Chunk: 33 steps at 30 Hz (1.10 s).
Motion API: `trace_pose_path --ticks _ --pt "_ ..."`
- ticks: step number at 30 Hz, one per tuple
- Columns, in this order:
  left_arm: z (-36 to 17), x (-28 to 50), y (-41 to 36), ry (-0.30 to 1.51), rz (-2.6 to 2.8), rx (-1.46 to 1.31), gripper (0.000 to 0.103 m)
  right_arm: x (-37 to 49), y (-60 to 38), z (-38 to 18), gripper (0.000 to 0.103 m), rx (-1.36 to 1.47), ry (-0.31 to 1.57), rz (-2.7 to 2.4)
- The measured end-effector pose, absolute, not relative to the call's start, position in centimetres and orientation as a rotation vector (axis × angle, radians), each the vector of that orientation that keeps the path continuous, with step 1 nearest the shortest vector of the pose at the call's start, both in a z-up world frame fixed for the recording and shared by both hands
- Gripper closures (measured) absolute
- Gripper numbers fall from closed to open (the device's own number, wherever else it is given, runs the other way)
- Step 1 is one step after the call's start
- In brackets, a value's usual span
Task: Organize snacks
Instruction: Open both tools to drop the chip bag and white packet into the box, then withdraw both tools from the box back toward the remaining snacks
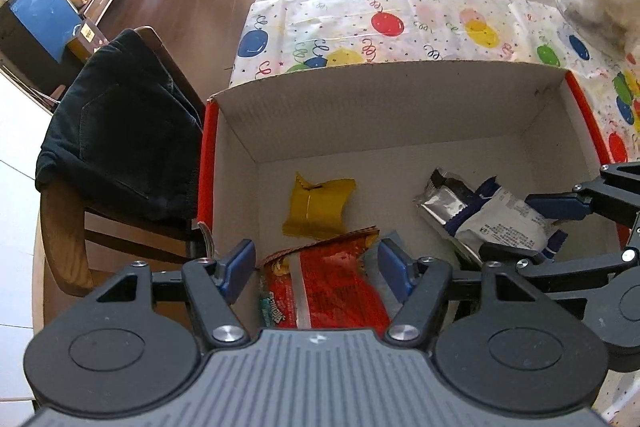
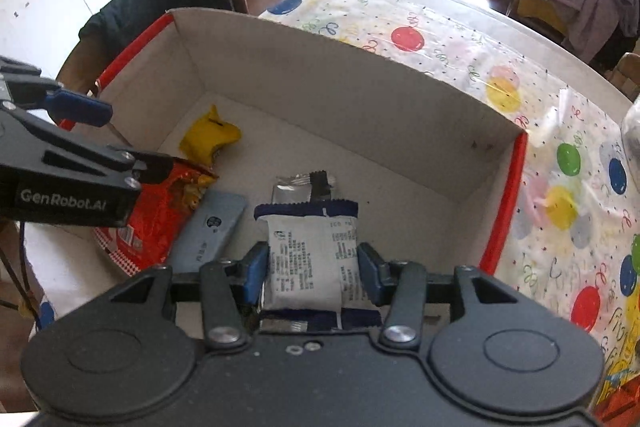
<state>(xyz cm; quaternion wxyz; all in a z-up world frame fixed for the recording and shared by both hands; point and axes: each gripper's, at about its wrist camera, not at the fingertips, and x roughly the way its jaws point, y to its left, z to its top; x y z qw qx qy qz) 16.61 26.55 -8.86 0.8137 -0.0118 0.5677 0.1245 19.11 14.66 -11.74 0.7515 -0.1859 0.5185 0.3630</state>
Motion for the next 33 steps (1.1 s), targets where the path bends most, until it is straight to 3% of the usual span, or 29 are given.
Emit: trace_pose_path --ticks 6,12,33 --pt "-8.4 15.8 26.3 1.18 0.263 -0.029 0.035 18.7 13.8 -10.0 0.041 -0.363 1.105 0.8" --pt "-7.6 14.8 26.0 1.143 0.248 -0.057 0.035 17.9 12.6 -8.3 0.04 -0.331 1.073 0.811" --pt "-2.3 12.1 20.3 0.944 0.141 -0.076 0.03 15.9 4.2 -1.7 0.017 -0.171 0.928 0.836"
